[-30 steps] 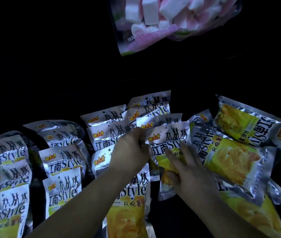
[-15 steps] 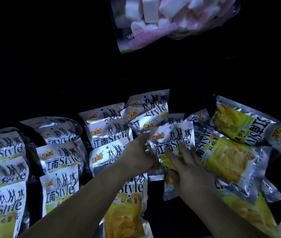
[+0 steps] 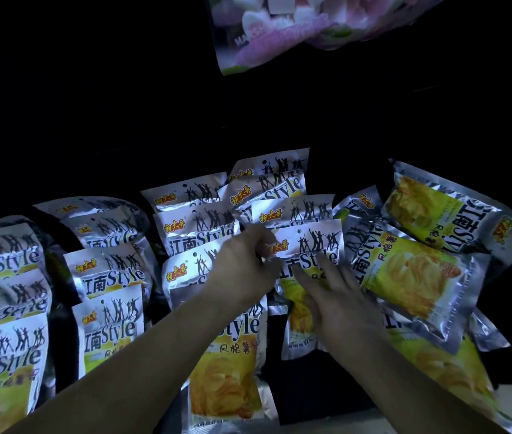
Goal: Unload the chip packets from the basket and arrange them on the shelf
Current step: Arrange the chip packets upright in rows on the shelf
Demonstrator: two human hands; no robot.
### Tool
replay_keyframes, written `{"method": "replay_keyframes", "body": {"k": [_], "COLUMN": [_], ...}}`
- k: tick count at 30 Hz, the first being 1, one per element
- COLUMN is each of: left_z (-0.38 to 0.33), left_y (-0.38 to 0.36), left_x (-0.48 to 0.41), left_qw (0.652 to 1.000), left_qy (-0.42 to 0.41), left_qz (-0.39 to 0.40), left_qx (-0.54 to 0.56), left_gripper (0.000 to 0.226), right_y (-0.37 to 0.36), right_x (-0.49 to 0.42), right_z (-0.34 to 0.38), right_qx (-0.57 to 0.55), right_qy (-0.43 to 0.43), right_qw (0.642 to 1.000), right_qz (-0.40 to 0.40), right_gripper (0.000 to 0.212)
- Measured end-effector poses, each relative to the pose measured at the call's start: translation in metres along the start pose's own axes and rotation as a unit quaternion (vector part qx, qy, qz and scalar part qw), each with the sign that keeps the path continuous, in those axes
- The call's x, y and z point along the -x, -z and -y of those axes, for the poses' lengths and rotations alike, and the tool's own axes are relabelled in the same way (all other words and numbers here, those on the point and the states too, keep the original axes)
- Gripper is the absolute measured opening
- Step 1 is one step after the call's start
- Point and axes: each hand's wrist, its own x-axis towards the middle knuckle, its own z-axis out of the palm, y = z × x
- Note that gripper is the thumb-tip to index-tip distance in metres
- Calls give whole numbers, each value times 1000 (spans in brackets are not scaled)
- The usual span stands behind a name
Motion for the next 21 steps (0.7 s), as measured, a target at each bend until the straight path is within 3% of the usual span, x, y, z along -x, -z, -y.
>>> {"method": "replay_keyframes", "body": {"k": [2, 4, 9, 13, 15, 18, 21], "left_z": [0, 4, 6, 12, 13, 16, 15], "left_y": [-7, -16, -21, -24, -24, -20, -21], "left_x": [8, 15, 17, 13, 13, 9, 5], "left_qw": [995, 993, 995, 998, 998, 981, 966], "left_qy": [18, -16, -38, -37, -51, -148, -166], "left_qz": [88, 116, 91, 56, 29, -9, 53], "left_qx": [30, -1, -3, 9, -12, -127, -192], "left_gripper": [42, 49, 42, 25, 26, 35, 49], "right_y": [1, 6, 15, 23, 26, 28, 28], "right_x": [1, 4, 11, 15, 15, 13, 15], "right_z": [-5, -13, -29, -30, -29, -25, -24], "right_qx": [-34, -61, -64, -67, -74, -58, -35], "right_qy": [13, 20, 40, 33, 33, 48, 53], "right_qw": [999, 998, 996, 996, 996, 996, 993], "right_qz": [-8, -4, 55, 41, 26, 48, 98], "right_gripper": [62, 62, 62, 63, 65, 70, 73]}}
